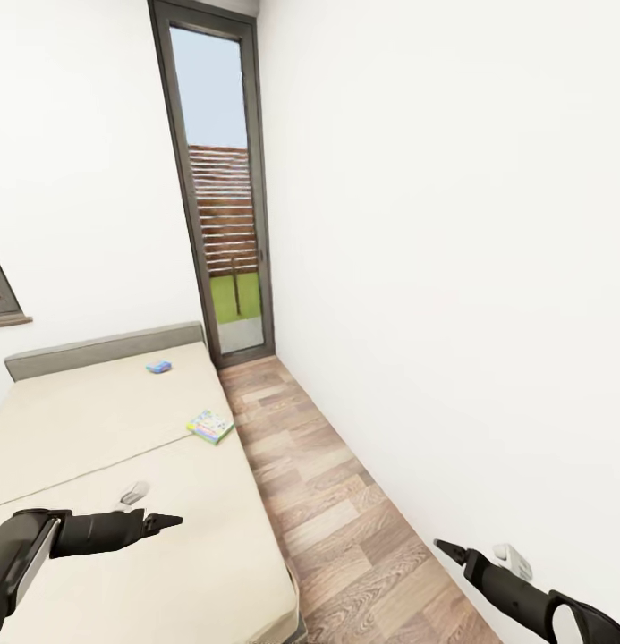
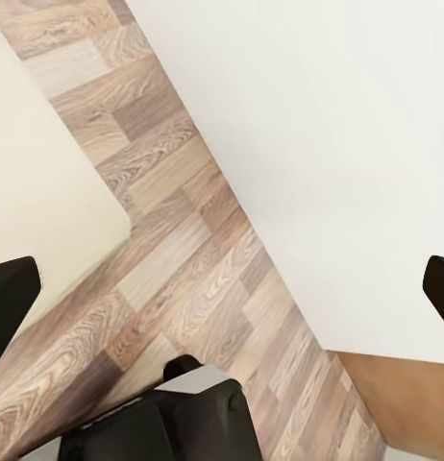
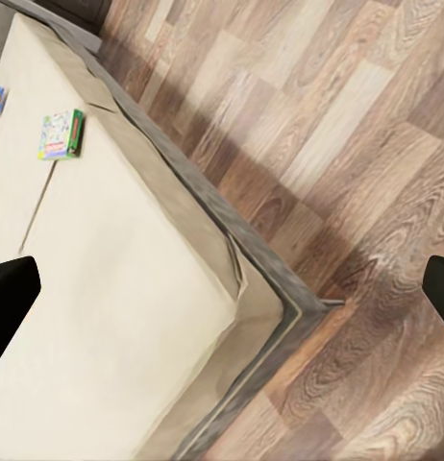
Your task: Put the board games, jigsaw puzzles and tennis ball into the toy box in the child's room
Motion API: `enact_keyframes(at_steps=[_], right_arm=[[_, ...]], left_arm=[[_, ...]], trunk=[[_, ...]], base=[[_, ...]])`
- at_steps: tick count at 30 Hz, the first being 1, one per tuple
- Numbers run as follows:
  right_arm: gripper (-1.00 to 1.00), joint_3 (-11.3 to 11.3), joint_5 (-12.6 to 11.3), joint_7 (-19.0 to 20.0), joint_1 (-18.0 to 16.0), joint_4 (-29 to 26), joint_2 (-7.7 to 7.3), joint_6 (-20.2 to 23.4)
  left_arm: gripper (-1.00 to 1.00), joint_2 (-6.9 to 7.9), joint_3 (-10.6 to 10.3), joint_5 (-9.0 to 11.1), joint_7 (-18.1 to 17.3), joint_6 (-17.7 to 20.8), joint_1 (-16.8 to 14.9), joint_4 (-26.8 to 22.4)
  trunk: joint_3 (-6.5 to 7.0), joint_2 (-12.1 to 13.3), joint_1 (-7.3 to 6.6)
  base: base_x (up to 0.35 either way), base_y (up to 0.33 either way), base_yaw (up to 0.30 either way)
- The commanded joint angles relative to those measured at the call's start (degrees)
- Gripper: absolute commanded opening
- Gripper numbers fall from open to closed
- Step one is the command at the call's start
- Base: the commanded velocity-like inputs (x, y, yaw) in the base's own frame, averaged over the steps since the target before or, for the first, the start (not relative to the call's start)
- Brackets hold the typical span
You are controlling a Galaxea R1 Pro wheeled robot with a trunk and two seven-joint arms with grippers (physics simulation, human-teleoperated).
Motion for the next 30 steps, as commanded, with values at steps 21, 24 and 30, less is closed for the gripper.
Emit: enact_keyframes(at_steps=[21,24,30], right_arm=[[1.0,0.16,-0.03,-0.11,-0.05,0.21,0.18,-1.75],[1.0,0.51,-0.02,-0.11,-0.05,0.21,0.21,-1.76],[1.0,2.12,0.05,-0.18,-0.05,0.1,0.17,-1.76]], left_arm=[[1.0,-0.03,0.07,-0.05,-0.13,0.52,-0.06,0.0],[1.0,-0.03,0.06,-0.05,-0.13,0.52,-0.06,0.0],[1.0,-0.03,0.06,-0.05,-0.13,0.52,-0.06,0.0]], trunk=[[-0.59,-0.14,0.04],[-0.59,-0.14,0.04],[-0.59,-0.14,0.04]], base=[[0.0,0.0,0.057],[0.0,0.0,0.0],[0.008,-0.016,0.0]])
